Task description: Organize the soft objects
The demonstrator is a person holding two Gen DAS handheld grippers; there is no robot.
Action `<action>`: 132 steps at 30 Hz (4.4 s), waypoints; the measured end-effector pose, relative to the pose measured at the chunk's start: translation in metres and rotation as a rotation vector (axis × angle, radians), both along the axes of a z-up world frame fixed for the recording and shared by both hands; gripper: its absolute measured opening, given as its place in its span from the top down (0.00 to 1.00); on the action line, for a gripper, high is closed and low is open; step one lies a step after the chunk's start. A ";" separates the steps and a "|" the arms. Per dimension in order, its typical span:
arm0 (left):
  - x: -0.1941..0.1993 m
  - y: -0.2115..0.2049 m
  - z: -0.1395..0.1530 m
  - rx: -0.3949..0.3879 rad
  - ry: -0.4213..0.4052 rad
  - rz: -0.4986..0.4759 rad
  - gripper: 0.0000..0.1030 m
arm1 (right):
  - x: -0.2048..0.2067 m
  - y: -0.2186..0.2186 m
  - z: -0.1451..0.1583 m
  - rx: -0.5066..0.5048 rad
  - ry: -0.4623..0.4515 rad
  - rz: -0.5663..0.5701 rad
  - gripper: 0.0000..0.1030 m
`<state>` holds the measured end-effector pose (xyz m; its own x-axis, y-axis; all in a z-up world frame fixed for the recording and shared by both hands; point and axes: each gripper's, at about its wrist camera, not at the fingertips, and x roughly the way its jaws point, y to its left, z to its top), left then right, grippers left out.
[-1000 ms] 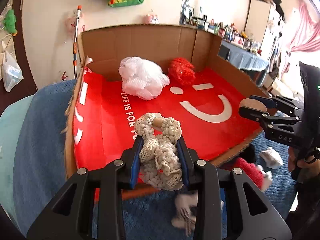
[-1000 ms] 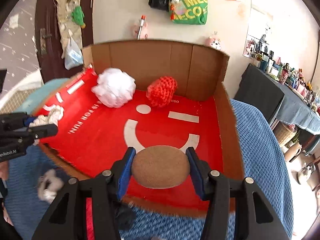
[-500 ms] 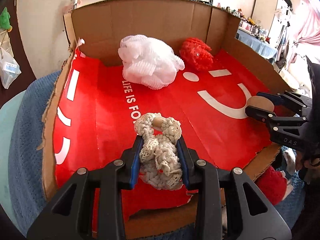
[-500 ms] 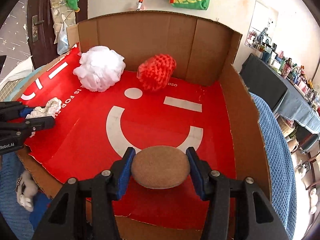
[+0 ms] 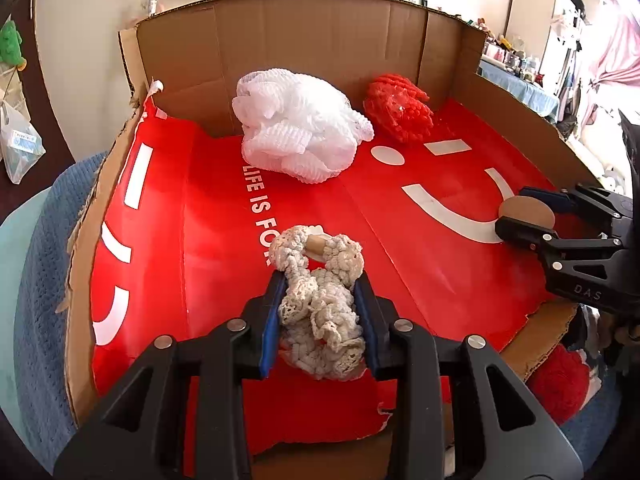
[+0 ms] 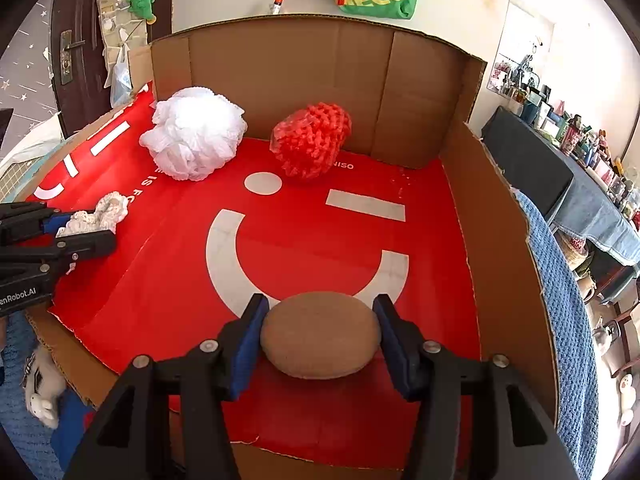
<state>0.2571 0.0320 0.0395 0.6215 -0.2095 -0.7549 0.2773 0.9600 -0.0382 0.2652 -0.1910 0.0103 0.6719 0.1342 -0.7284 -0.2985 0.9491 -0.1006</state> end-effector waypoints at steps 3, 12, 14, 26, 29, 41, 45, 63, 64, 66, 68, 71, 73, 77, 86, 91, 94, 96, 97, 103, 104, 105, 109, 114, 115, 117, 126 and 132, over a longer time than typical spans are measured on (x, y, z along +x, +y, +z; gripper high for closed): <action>0.001 0.001 0.000 -0.009 -0.002 0.000 0.69 | 0.000 0.000 0.000 0.000 -0.001 -0.001 0.45; -0.002 0.001 0.000 -0.002 -0.013 -0.004 0.68 | -0.001 0.000 0.000 -0.002 -0.005 -0.003 0.43; -0.002 0.001 0.000 -0.004 -0.014 -0.007 0.61 | -0.001 0.000 0.001 -0.004 -0.008 -0.004 0.43; -0.010 0.000 0.007 -0.016 -0.062 -0.012 0.41 | -0.003 0.002 0.004 -0.010 -0.023 -0.006 0.34; -0.014 0.001 0.012 -0.027 -0.085 -0.014 0.38 | -0.004 0.002 0.005 -0.003 -0.025 -0.003 0.31; -0.041 0.005 0.046 -0.053 -0.238 0.013 0.25 | -0.022 0.008 0.034 0.029 -0.102 0.011 0.13; -0.059 0.006 0.062 -0.059 -0.306 0.029 0.21 | -0.035 0.007 0.051 0.040 -0.159 0.005 0.09; -0.157 0.001 0.121 -0.089 -0.573 0.102 0.05 | -0.138 -0.009 0.126 0.154 -0.502 -0.031 0.00; -0.162 0.000 0.122 -0.096 -0.577 0.100 0.05 | -0.144 -0.011 0.125 0.163 -0.507 -0.032 0.00; -0.172 -0.002 0.123 -0.098 -0.593 0.101 0.05 | -0.152 -0.013 0.123 0.168 -0.515 -0.036 0.00; -0.181 -0.005 0.123 -0.093 -0.609 0.107 0.05 | -0.160 -0.016 0.119 0.171 -0.521 -0.047 0.00; -0.196 -0.010 0.121 -0.101 -0.623 0.110 0.04 | -0.174 -0.021 0.114 0.190 -0.536 -0.058 0.00; -0.204 -0.013 0.119 -0.108 -0.631 0.111 0.04 | -0.185 -0.025 0.109 0.201 -0.550 -0.069 0.00; -0.222 -0.019 0.113 -0.112 -0.655 0.110 0.04 | -0.205 -0.028 0.101 0.190 -0.590 -0.088 0.00; -0.251 -0.031 0.087 -0.112 -0.660 0.104 0.04 | -0.239 -0.027 0.073 0.182 -0.636 -0.113 0.00; -0.257 -0.033 0.067 -0.115 -0.629 0.110 0.04 | -0.244 -0.026 0.049 0.201 -0.600 -0.122 0.00; -0.256 -0.034 0.056 -0.099 -0.608 0.113 0.04 | -0.245 -0.025 0.035 0.206 -0.578 -0.136 0.00; -0.255 -0.035 0.048 -0.089 -0.597 0.118 0.04 | -0.244 -0.026 0.028 0.211 -0.558 -0.144 0.00; -0.255 -0.035 0.046 -0.088 -0.592 0.119 0.04 | -0.243 -0.026 0.024 0.215 -0.549 -0.145 0.00; -0.249 -0.034 0.027 -0.094 -0.538 0.129 0.04 | -0.240 -0.027 0.010 0.207 -0.525 -0.166 0.00; -0.248 -0.034 0.025 -0.095 -0.530 0.129 0.04 | -0.239 -0.027 0.009 0.205 -0.521 -0.168 0.00; -0.246 -0.034 0.022 -0.094 -0.524 0.131 0.04 | -0.239 -0.027 0.006 0.200 -0.515 -0.170 0.00; -0.241 -0.036 0.015 -0.081 -0.500 0.136 0.04 | -0.234 -0.028 -0.001 0.197 -0.491 -0.178 0.00; -0.238 -0.036 0.011 -0.081 -0.481 0.135 0.04 | -0.232 -0.029 -0.006 0.194 -0.475 -0.181 0.00; -0.237 -0.036 0.011 -0.080 -0.480 0.135 0.04 | -0.232 -0.029 -0.007 0.193 -0.474 -0.182 0.00; -0.237 -0.036 0.011 -0.080 -0.477 0.132 0.04 | -0.232 -0.029 -0.007 0.194 -0.473 -0.181 0.00; -0.234 -0.035 0.010 -0.077 -0.459 0.135 0.04 | -0.230 -0.030 -0.009 0.197 -0.463 -0.180 0.00; -0.231 -0.035 0.012 -0.078 -0.446 0.134 0.04 | -0.228 -0.031 -0.009 0.194 -0.459 -0.182 0.00</action>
